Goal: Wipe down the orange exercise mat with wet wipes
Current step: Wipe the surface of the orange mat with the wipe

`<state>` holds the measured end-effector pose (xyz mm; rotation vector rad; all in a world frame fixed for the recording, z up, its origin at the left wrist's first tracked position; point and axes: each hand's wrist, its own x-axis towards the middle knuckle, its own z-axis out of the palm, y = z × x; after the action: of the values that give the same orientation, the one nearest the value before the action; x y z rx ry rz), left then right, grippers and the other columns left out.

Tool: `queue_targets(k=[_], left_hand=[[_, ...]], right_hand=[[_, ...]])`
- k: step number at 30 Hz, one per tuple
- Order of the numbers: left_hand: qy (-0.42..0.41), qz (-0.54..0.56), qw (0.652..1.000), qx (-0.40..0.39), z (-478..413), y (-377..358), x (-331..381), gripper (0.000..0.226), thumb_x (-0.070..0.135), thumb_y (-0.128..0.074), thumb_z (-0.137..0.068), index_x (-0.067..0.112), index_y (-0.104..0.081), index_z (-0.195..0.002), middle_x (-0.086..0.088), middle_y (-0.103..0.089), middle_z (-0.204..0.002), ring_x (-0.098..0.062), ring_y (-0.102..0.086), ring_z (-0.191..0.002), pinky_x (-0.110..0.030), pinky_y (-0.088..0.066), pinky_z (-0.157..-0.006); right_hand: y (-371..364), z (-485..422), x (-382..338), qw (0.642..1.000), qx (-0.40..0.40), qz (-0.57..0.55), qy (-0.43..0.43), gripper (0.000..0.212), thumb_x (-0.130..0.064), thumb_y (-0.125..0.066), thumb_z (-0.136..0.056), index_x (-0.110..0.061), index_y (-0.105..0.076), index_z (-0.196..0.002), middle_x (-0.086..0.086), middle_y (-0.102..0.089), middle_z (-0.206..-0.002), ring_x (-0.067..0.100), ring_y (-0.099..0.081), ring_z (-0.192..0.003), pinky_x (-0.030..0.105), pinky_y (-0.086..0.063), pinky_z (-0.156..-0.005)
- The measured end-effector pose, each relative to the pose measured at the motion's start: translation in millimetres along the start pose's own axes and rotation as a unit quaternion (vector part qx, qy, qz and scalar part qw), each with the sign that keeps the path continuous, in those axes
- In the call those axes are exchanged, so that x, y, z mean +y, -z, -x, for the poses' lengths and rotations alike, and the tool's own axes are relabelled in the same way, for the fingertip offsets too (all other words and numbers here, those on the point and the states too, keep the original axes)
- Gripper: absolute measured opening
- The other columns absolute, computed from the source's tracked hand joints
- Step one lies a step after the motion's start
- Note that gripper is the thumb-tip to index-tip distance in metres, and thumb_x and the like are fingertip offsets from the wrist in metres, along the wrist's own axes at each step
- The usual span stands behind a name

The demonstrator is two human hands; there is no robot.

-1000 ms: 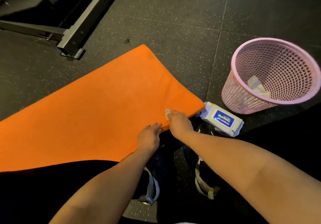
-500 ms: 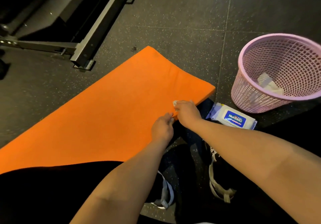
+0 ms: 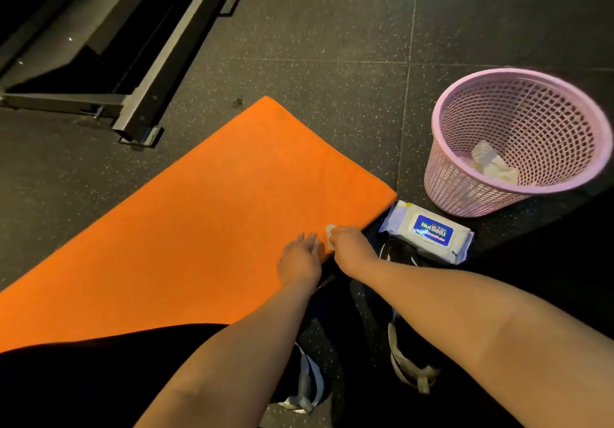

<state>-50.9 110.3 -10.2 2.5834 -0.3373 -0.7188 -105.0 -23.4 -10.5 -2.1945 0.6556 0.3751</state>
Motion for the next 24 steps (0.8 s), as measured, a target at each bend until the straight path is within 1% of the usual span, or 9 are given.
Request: queue_targets(k=[2, 5, 7, 9, 12, 15, 18, 21, 24], left_hand=[[0.009, 0.004, 1.000, -0.022, -1.4, -2.4, -3.0, 0.045, 0.047, -0.039, -0.106, 0.033, -0.051, -0.146, 0.002, -0.035, -0.161, -0.024, -0.035, -0.145, -0.047, -0.037, -0.112], [0.023, 0.018, 0.998, -0.046, -1.4, -9.6, -8.3, 0.044, 0.046, -0.039, -0.106, 0.031, -0.051, -0.146, 0.001, -0.038, -0.159, -0.022, -0.035, -0.146, -0.046, -0.036, -0.114], [0.020, 0.020, 0.999, -0.045, -1.4, -11.3, -9.9, 0.044, 0.043, -0.039, -0.106, 0.030, -0.051, -0.146, 0.000, -0.040, -0.158, -0.022, -0.035, -0.146, -0.045, -0.035, -0.114], [0.019, 0.019, 0.999, -0.041, -2.1, -11.4, -11.2, 0.043, 0.042, -0.039, -0.106, 0.030, -0.052, -0.145, 0.000, -0.041, -0.158, -0.023, -0.035, -0.146, -0.047, -0.034, -0.115], [0.028, 0.018, 0.999, -0.036, -4.5, -13.0, -15.7, 0.041, 0.043, -0.038, -0.105, 0.033, -0.055, -0.142, 0.002, -0.049, -0.152, -0.026, -0.042, -0.139, -0.052, -0.038, -0.110], [0.027, 0.026, 0.999, -0.037, -2.5, -12.8, -15.6, 0.042, 0.045, -0.036, -0.105, 0.034, -0.054, -0.141, 0.002, -0.051, -0.149, -0.026, -0.046, -0.136, -0.053, -0.039, -0.108], [0.027, 0.029, 0.998, -0.039, 0.8, -10.8, -14.2, 0.044, 0.042, -0.037, -0.106, 0.029, -0.050, -0.146, 0.004, -0.046, -0.154, -0.024, -0.041, -0.141, -0.049, -0.034, -0.114], [0.019, 0.023, 0.999, -0.036, 2.1, -9.1, -15.0, 0.041, 0.038, -0.040, -0.105, 0.030, -0.052, -0.144, 0.003, -0.046, -0.154, -0.024, -0.040, -0.141, -0.049, -0.034, -0.114], [0.023, 0.006, 0.999, -0.043, 4.1, -7.5, -13.8, 0.042, 0.033, -0.039, -0.106, 0.029, -0.050, -0.146, 0.004, -0.038, -0.159, -0.024, -0.033, -0.146, -0.048, -0.029, -0.117]], right_hand=[[-9.6, 6.9, 0.5, 0.999, -0.013, 0.011, 0.052, 0.030, -0.010, -0.050, -0.097, -0.010, -0.068, -0.121, 0.010, -0.063, -0.125, 0.030, -0.056, -0.124, 0.035, -0.045, -0.100], [-13.2, 7.0, 4.2, 0.992, -0.034, 0.034, 0.114, 0.038, 0.005, -0.049, -0.095, -0.005, -0.068, -0.127, 0.013, -0.060, -0.136, 0.027, -0.050, -0.131, 0.027, -0.034, -0.108], [-8.7, 2.3, 9.4, 0.995, -0.016, 0.012, 0.093, 0.035, -0.004, -0.050, -0.100, -0.010, -0.065, -0.131, 0.007, -0.054, -0.135, 0.028, -0.050, -0.131, 0.030, -0.035, -0.112], [-4.7, -3.2, 17.7, 1.000, 0.020, 0.001, 0.023, 0.034, -0.010, -0.049, -0.102, -0.013, -0.062, -0.134, 0.003, -0.049, -0.134, 0.028, -0.048, -0.132, 0.032, -0.036, -0.110], [-10.4, 0.1, 16.3, 0.999, 0.035, 0.021, 0.032, 0.038, -0.004, -0.048, -0.101, -0.009, -0.060, -0.136, 0.007, -0.050, -0.140, 0.029, -0.044, -0.137, 0.029, -0.032, -0.110], [-28.6, 9.3, 13.9, 0.985, 0.039, 0.096, 0.140, 0.034, -0.018, -0.048, -0.106, -0.018, -0.060, -0.137, -0.003, -0.047, -0.127, 0.016, -0.054, -0.120, 0.027, -0.038, -0.105], [-29.1, 5.5, 15.0, 0.970, 0.026, 0.138, 0.201, 0.034, -0.019, -0.047, -0.106, -0.018, -0.060, -0.137, 0.001, -0.048, -0.127, 0.017, -0.054, -0.117, 0.030, -0.041, -0.104], [-14.1, -8.0, 23.9, 0.980, 0.063, 0.115, 0.147, 0.032, -0.019, -0.047, -0.105, -0.013, -0.060, -0.134, 0.003, -0.047, -0.125, 0.021, -0.052, -0.115, 0.031, -0.038, -0.098], [-10.1, -12.5, 24.6, 0.985, 0.109, 0.109, 0.083, 0.031, -0.016, -0.044, -0.106, -0.009, -0.055, -0.135, 0.009, -0.043, -0.129, 0.024, -0.051, -0.112, 0.032, -0.038, -0.101]])
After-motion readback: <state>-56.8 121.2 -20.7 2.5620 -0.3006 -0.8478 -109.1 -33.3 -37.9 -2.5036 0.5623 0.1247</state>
